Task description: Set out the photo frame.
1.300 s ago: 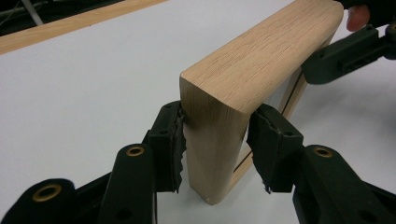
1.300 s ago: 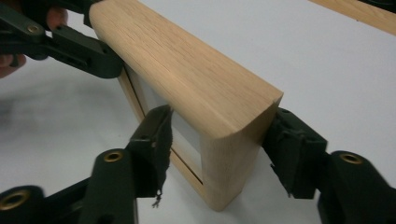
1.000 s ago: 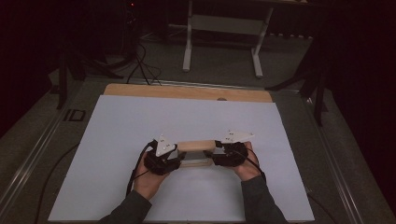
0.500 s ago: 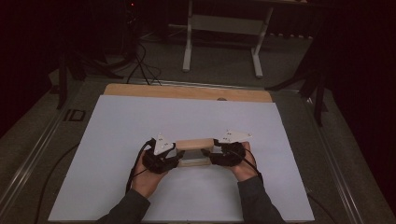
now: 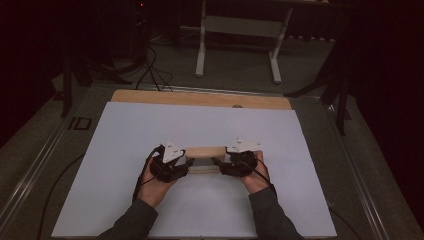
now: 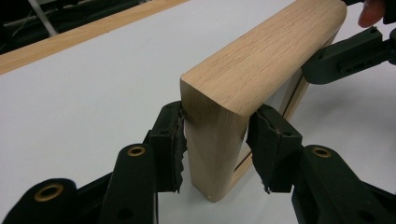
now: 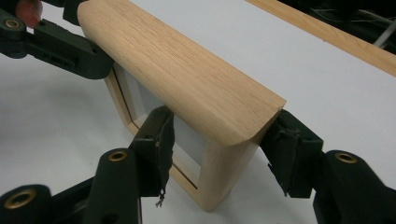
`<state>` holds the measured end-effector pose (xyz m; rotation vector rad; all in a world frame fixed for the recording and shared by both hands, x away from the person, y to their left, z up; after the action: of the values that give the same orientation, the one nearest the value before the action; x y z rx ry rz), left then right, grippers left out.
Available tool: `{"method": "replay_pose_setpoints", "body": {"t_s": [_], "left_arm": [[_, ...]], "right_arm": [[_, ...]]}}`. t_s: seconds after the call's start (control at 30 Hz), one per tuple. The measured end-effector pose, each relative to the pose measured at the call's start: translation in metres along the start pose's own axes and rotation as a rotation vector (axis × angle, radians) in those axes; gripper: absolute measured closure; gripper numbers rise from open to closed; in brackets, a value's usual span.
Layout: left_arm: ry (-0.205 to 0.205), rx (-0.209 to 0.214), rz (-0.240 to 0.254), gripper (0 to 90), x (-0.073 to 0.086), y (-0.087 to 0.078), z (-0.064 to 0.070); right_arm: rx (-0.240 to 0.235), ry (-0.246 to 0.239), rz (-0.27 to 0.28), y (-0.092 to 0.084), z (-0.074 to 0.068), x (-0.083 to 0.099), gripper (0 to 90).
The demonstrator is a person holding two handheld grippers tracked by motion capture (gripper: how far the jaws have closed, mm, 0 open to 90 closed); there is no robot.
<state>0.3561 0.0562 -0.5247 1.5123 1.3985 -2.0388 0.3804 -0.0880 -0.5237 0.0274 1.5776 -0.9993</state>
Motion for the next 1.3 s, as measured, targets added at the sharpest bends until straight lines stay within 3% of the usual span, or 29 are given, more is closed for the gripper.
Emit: {"method": "replay_pose_setpoints", "body": {"t_s": [0.3,0.57,0.97,1.3], "left_arm": [[0.005,-0.002,-0.004,55.6,-0.004,0.005,-0.013],[-0.013,0.025,-0.008,55.3,-0.006,0.009,-0.024],[-0.035,0.032,0.001,55.1,-0.010,0.014,-0.033],[-0.050,0.026,0.004,55.0,-0.013,0.018,-0.038]], "right_arm": [[0.025,0.020,0.001,0.009,0.002,-0.006,44.4],[0.036,0.036,0.007,0.017,0.005,-0.011,44.9],[0.035,0.070,0.021,0.024,0.010,-0.015,44.9],[0.043,0.071,0.021,0.028,0.015,-0.017,44.7]]}}
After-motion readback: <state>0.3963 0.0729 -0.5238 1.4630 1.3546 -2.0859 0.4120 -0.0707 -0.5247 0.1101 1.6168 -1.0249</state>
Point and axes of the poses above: each handheld gripper's, and its own axes: y roughly forward along the jaws, x roughly out of its underside, z roughly to its right, the point moved 9 cm from there along y, roughly forward along the jaws, and after that the axes turned 2 degrees about -y, right-handed, at the moved point
